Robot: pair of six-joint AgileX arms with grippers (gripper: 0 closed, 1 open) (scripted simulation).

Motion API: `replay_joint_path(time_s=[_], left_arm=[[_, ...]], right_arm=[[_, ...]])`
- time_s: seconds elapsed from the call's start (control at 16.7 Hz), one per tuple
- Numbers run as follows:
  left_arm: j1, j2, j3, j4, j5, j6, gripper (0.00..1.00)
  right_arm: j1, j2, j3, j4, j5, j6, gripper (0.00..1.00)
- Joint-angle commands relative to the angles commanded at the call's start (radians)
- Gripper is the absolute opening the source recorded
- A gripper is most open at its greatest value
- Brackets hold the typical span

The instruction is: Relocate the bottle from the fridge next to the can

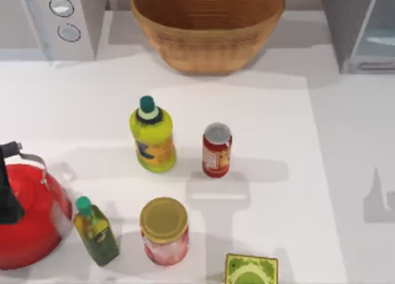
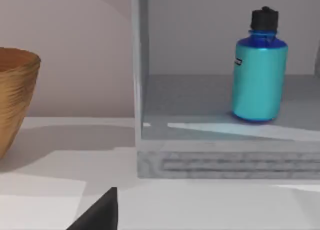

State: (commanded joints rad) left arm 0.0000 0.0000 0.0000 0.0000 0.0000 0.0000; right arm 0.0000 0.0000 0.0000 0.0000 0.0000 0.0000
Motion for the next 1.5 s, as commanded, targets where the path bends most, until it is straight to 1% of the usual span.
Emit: replay_joint_path(time_s=[0.18,0.3,0.54,0.78,1.26,1.5], left_arm=[[0.000,0.000,0.000,0.000,0.000,0.000,1.00],[0.000,0.000,0.000,0.000,0.000,0.000,1.00],[0.000,0.000,0.000,0.000,0.000,0.000,1.00],[0.000,0.000,0.000,0.000,0.000,0.000,1.00],[0.000,0.000,0.000,0.000,0.000,0.000,1.00],[0.000,0.000,0.000,0.000,0.000,0.000,1.00]], right_arm=[[-0.002,0.010,0.008,0.009,-0.001,0.000,1.00],[-0.012,0.062,0.046,0.051,-0.006,0.000,1.00],[-0.045,0.294,0.186,0.207,-0.032,0.002,1.00],[-0.087,0.689,0.376,0.420,-0.073,0.006,1.00],[-0.180,1.652,0.778,0.870,-0.158,0.011,1.00],[-0.219,2.010,0.939,1.050,-0.189,0.011,1.00]])
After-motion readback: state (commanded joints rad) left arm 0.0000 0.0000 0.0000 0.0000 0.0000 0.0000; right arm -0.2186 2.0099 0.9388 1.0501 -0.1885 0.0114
